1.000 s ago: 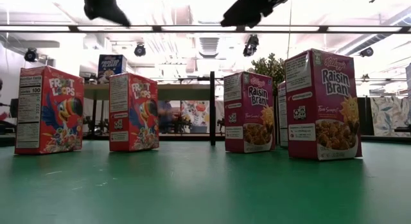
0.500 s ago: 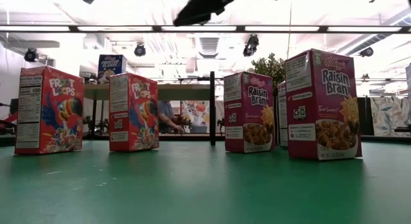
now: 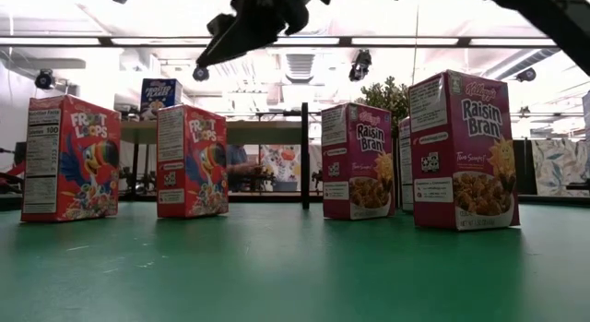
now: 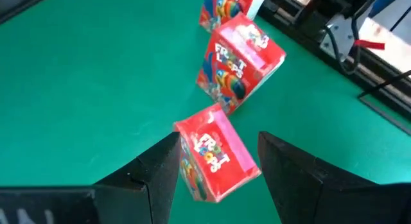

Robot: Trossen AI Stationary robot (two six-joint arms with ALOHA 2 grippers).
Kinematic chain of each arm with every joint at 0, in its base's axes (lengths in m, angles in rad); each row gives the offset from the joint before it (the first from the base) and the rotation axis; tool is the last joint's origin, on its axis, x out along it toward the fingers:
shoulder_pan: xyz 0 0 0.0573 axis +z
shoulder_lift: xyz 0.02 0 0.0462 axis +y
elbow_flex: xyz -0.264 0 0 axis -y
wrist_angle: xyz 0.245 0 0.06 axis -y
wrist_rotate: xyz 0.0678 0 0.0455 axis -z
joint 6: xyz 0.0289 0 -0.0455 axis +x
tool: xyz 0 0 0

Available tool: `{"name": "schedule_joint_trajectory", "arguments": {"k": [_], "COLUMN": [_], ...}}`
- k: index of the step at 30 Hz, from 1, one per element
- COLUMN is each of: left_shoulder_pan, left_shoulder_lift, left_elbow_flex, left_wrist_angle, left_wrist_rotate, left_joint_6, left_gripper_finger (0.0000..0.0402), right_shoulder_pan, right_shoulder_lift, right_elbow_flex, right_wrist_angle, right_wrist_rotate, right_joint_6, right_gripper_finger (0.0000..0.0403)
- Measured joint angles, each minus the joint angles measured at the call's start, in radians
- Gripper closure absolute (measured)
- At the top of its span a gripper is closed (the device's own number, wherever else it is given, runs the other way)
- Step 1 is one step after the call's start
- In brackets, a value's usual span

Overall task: Stack cereal on shelf
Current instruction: Put the right red cereal box on the shelf

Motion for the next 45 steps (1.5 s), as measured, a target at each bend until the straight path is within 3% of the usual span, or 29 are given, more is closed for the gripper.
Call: {"name": "schedule_joint_trajectory", "arguments": {"k": [9,17,21,26,32,45], "left_shoulder_pan": [0.0,0.0,0.0,0.0,0.0,0.0], "left_shoulder_lift": [-0.003,-0.005,-0.006,-0.007,-0.007,-0.005], "left_elbow_flex": [0.0,0.0,0.0,0.0,0.0,0.0], "left_wrist_angle": [-0.003,-0.003,-0.003,-0.003,-0.004,-0.007], "left_wrist_rotate": [0.002,0.002,0.002,0.002,0.002,0.007], "left_joint_6": [0.008,0.04,0.053,0.066,0.079,0.079], "left_gripper_finger": [0.0402,0.0402,0.0402,0.0402,0.0402,0.0402], "right_shoulder_pan": [0.0,0.0,0.0,0.003,0.009,0.014], "right_shoulder_lift": [0.087,0.089,0.088,0.094,0.095,0.134], "right_elbow_flex": [0.073,0.076,0.076,0.074,0.07,0.065], "right_wrist_angle": [0.002,-0.001,0.037,0.022,-0.002,-0.007], "right_wrist_rotate": [0.005,0.075,0.085,0.163,0.127,0.111], "right_joint_6": [-0.018,-0.077,0.017,0.05,0.01,-0.04], "right_gripper_finger": [0.0207,0.0216,0.0223,0.0183,0.013,0.0122]}}
